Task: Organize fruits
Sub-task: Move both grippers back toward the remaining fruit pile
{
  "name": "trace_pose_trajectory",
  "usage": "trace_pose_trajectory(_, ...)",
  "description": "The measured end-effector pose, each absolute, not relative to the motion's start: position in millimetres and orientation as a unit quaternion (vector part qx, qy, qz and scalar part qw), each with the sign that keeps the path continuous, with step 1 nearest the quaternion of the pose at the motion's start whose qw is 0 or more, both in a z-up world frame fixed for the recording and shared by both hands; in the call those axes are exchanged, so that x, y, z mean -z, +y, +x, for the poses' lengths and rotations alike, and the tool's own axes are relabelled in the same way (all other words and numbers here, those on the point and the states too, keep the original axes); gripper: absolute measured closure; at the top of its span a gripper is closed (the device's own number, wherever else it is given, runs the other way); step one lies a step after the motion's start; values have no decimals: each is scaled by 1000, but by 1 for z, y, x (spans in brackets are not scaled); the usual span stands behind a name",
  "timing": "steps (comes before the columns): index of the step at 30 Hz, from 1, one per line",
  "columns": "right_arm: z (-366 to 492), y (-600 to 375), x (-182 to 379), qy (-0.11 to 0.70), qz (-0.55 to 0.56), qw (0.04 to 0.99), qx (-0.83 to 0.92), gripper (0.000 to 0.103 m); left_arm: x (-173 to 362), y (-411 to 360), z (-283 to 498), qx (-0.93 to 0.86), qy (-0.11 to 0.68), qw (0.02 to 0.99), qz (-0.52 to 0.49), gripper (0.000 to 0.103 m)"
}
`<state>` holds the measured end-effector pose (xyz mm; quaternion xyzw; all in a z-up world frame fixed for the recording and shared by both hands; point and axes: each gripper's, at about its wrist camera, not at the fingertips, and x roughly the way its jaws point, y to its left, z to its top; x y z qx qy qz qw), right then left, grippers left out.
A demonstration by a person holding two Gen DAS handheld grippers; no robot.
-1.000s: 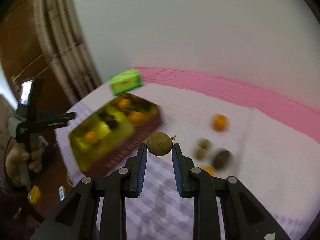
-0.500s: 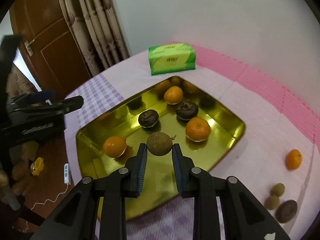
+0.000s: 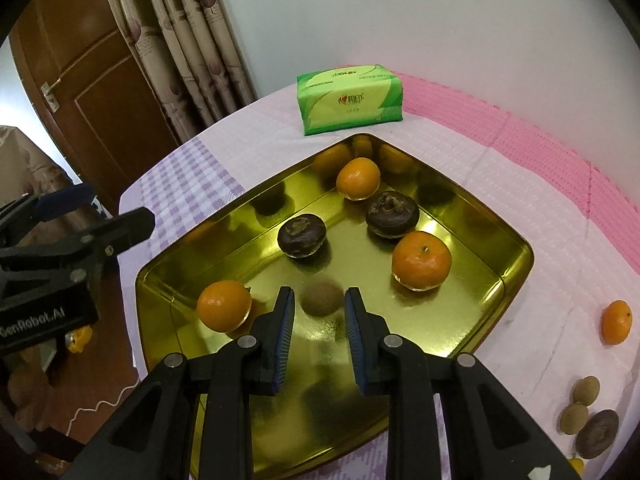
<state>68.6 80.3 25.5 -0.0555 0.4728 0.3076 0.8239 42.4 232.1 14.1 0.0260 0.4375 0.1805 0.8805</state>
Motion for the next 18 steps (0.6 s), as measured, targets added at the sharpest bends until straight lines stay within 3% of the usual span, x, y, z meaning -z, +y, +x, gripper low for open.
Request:
trace_pose_trajectory(6,70,77,-28,468,-42,828,-306,78,-12,228,43,-174,441,880,31,17)
trace_pose_trajectory(13,60,63,-37,456,-21,839,-295,65,-7,224,45,-167,450,876,36,15)
trace_pose_trajectory(18,56,62,-40,458,-38,845,-275,64,-7,218,44,-165,447,878,47,14)
